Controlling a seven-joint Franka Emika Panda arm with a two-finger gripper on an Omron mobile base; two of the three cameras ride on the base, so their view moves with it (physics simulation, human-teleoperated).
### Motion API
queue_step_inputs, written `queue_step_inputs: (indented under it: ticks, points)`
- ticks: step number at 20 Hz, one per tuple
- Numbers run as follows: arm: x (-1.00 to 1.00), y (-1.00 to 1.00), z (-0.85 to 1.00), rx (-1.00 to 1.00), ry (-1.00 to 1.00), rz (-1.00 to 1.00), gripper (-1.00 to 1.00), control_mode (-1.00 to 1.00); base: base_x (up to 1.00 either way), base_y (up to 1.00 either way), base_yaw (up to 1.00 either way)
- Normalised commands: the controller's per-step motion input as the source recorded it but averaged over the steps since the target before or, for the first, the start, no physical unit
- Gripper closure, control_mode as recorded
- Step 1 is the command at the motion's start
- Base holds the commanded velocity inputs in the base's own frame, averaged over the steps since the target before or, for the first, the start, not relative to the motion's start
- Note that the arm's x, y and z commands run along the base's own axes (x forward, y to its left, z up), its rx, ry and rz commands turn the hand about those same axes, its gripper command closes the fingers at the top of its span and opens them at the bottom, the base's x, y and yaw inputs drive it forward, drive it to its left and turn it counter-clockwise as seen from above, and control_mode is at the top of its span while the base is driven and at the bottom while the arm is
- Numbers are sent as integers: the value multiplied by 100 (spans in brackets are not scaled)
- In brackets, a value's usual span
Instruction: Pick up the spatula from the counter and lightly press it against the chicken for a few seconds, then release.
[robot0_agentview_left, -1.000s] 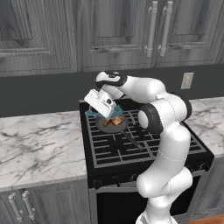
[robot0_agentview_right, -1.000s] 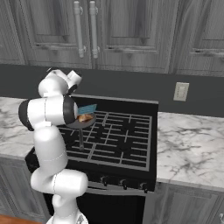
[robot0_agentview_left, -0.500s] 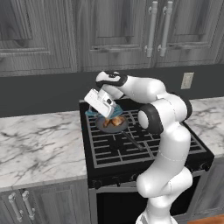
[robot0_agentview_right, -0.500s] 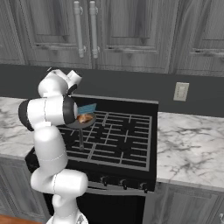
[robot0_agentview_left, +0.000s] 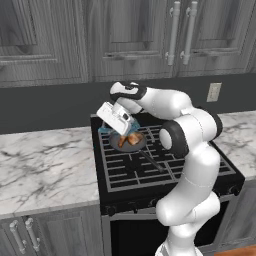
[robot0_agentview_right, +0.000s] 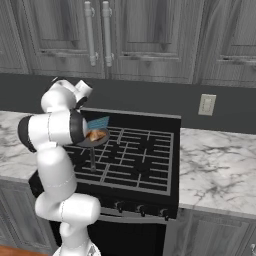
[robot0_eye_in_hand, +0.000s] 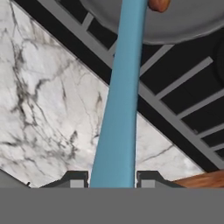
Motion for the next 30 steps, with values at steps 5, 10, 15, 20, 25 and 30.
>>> queue_step_inputs:
  ticks: [5,10,15,20,25,30]
  points:
    - [-25,0,0,0,-6,0,100,-100,0,0,0]
    - [-24,0,0,0,-6,0,100,-100,0,0,0]
    - [-20,0,10,0,-7,0,100,-100,0,0,0]
    - [-29,0,12,0,-7,0,100,-100,0,0,0]
    - [-38,0,12,1,-8,0,100,-100,0,0,0]
    - [-41,0,12,0,-6,0,100,-100,0,0,0]
